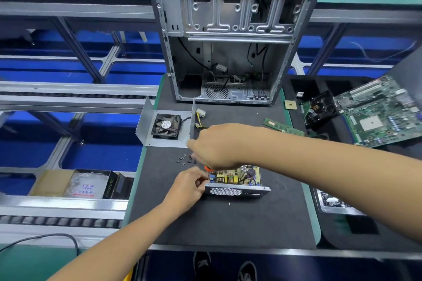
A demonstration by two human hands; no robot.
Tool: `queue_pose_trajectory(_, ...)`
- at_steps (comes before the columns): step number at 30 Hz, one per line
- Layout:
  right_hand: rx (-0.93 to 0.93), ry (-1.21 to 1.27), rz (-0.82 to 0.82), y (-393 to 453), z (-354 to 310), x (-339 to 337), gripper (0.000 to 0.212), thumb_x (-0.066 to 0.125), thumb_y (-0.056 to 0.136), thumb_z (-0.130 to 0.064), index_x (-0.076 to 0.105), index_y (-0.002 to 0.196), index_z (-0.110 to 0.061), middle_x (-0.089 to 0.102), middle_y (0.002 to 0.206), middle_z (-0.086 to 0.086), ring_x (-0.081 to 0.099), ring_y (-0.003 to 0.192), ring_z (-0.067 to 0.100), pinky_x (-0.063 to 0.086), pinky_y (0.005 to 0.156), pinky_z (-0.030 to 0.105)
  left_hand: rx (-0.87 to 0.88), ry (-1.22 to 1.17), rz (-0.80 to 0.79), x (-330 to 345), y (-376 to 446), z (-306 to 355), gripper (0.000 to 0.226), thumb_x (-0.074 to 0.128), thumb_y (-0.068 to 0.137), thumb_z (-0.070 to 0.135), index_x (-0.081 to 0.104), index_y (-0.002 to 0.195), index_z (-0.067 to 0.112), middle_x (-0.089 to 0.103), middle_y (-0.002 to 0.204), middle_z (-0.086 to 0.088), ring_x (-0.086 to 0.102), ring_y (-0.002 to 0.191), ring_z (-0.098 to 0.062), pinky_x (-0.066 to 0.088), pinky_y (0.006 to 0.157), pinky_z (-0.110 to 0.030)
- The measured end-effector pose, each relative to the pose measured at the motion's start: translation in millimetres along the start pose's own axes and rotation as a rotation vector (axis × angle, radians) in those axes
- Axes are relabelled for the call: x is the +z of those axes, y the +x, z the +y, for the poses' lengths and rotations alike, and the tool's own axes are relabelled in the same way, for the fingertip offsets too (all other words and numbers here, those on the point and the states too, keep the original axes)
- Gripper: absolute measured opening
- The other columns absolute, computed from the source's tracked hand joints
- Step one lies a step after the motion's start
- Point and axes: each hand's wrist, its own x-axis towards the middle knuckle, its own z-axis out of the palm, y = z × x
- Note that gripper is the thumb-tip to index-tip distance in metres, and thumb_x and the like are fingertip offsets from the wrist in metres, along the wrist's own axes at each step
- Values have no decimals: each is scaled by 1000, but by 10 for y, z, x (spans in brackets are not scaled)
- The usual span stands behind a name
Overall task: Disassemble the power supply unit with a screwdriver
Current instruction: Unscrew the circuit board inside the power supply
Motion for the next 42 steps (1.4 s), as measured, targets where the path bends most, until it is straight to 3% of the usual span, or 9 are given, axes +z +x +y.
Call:
queue_pose_trajectory(6, -129, 62, 1, 14, 10, -54, 22, 61, 83, -18, 47, 100, -13, 56, 92, 5, 53, 79, 23, 47, 65, 37, -4, 25, 2, 2, -8, 22, 27, 66, 84, 9, 65, 67, 30, 45, 63, 11, 46, 55, -4, 33, 54, -12)
queue_pose_trajectory(10, -163, 87, 28, 19, -21, -1, 20, 62, 84, -28, 52, 97, -17, 46, 90, -1, 52, 81, 21, 33, 55, 30, 15, 7, 12, -56, -27, 95, 49, 55, 73, -3, 51, 55, 43, 35, 48, 8, 45, 55, 2, 31, 49, -9)
queue_pose_trajectory(15, 91, -22, 113, 15, -68, 12, 48, 28, 101, -51, 53, 107, -11, 54, 84, 10, 38, 67, 26, 31, 57, 34, 7, 51, -23, -37, -15, 55, 15, 61, 79, 2, 69, 80, 14, 47, 62, 15, 48, 58, 0, 33, 56, -8)
queue_pose_trajectory(20, 25, 62, 40, 9, -36, -7, 13, 46, 96, -25, 41, 98, -14, 43, 77, 3, 41, 63, 22, 24, 48, 32, -17, 43, -10, -17, -45, 59, 18, 58, 78, -2, 70, 90, 6, 49, 73, 14, 45, 58, -2, 35, 59, -8)
queue_pose_trajectory(25, -122, 154, 26, 3, 16, -36, 32, 60, 81, -15, 55, 112, -15, 60, 101, -1, 52, 89, 18, 34, 59, 26, -29, 63, -45, -29, -45, 72, 17, 55, 80, 0, 65, 87, 13, 46, 68, 11, 45, 58, -4, 34, 60, -14)
queue_pose_trajectory(30, -20, 252, 88, -17, -19, 35, 23, 58, 86, -32, 56, 100, -14, 53, 93, 2, 51, 79, 21, 34, 55, 30, -28, 50, -57, -16, -43, 43, 13, 53, 81, 2, 62, 87, 8, 59, 76, -3, 57, 71, -16, 47, 70, -29)
queue_pose_trajectory(34, 103, 58, 98, -3, -26, -7, 30, 34, 102, -39, 46, 98, -12, 47, 77, 7, 38, 59, 23, 22, 47, 33, -12, 66, -72, -28, -2, 26, 17, 55, 79, -1, 65, 90, 8, 46, 71, 13, 44, 60, -4, 35, 62, -13)
queue_pose_trajectory(37, 70, 131, 37, 28, -48, -22, 18, 45, 97, -29, 37, 94, -13, 37, 71, 1, 39, 58, 18, 24, 47, 33, -37, 70, -78, -20, 20, 16, 16, 55, 79, 0, 65, 89, 8, 45, 68, 13, 43, 57, -1, 33, 59, -7)
queue_pose_trajectory(42, -58, 156, 44, 21, -10, -39, 23, 61, 81, -20, 51, 100, -11, 53, 96, 5, 48, 78, 20, 31, 52, 26, -59, 21, -95, -25, 17, 31, 14, 54, 80, 0, 61, 89, 10, 62, 87, -7, 60, 79, -23, 49, 76, -30)
